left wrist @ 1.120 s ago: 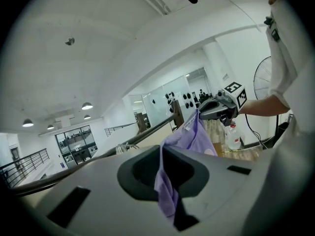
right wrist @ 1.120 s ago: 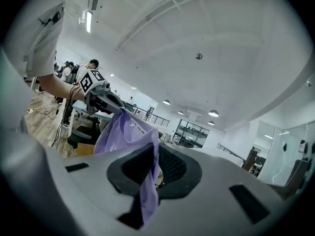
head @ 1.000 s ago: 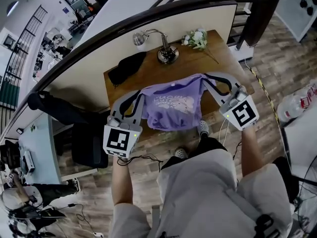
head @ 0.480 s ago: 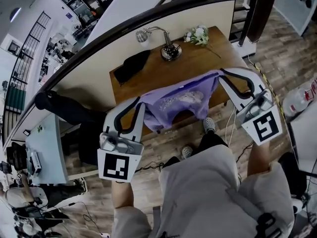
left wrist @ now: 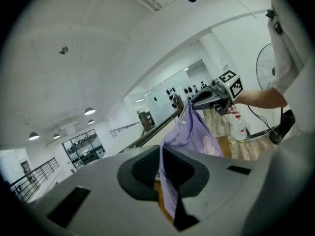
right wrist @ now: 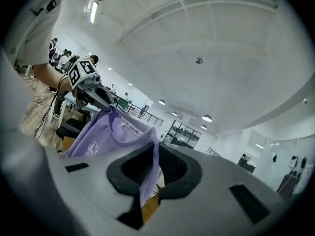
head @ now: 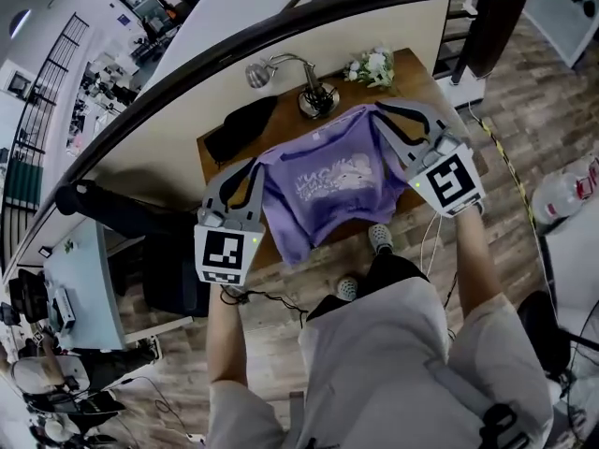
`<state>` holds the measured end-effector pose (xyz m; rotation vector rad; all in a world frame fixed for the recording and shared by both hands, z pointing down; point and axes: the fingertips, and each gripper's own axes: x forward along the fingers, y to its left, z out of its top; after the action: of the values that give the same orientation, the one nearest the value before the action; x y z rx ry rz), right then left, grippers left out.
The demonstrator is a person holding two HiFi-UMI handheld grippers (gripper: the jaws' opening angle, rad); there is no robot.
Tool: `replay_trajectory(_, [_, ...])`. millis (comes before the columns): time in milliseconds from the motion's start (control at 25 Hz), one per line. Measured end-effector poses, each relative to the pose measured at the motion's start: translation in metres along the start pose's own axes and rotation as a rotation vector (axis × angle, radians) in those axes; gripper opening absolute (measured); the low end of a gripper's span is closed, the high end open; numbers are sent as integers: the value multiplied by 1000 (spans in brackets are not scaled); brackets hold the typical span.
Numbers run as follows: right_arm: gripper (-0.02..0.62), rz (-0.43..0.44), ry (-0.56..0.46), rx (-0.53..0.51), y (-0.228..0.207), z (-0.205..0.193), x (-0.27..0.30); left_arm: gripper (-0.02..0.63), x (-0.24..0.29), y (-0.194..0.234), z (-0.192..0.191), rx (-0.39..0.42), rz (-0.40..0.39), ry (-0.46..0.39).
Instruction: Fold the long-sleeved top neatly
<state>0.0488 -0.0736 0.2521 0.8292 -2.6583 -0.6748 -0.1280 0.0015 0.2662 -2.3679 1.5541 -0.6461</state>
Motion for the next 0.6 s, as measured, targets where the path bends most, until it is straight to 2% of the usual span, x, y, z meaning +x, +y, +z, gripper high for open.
replay_trajectory(120, [43,49,14,22,-6,-36,52,34,47,20,-40,-36,28,50])
replay_trajectory(280, [41,129,87,60,-12,-94,120,34,107,46,-98,-98,53,154])
replay_trajectory(480, [41,246,188,122,-8,-174,202,34,175,68,-181,-183,48,276])
replay_trajectory(600, [41,296,263,169,-3,-226,243,34,212,76,-226,-261,44,340])
